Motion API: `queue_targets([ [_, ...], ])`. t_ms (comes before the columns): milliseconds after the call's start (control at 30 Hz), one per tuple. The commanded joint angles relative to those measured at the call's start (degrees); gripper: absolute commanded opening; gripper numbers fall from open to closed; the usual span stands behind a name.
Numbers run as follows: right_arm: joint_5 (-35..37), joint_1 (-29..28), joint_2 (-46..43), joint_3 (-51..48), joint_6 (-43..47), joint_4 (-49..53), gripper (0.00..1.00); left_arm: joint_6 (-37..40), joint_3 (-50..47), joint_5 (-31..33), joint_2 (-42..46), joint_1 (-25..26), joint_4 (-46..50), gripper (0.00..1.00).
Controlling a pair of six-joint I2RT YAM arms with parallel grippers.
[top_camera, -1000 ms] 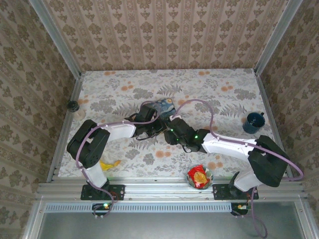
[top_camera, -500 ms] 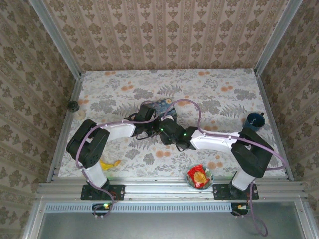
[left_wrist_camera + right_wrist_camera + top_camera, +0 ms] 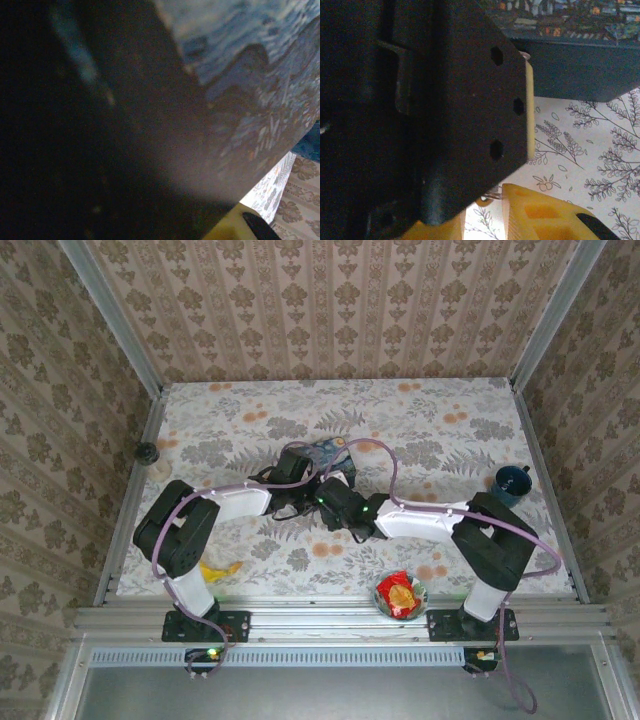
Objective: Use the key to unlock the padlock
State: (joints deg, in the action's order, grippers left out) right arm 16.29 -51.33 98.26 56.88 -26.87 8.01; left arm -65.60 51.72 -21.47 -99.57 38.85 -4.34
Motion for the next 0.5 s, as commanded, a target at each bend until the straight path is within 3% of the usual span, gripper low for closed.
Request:
queue_targets([
  [0,2.3,-0.4,1.3,1.7,0.8,0.8,0.26,-2.4,-0.9,-2.4,0.3,-0.4,-0.4,0.00],
  [267,4.6,-0.3,2.8,3.0,-0.3,1.2,0.17,-2.2,-0.7,-2.7,0.3,-0.4,-0.4,0.00],
  [467,4.9,-0.3,3.9,3.8,-0.6,1.4,0.25,-2.2,-0.7,-2.8,0.2,-0.4,-0.6,0.00],
])
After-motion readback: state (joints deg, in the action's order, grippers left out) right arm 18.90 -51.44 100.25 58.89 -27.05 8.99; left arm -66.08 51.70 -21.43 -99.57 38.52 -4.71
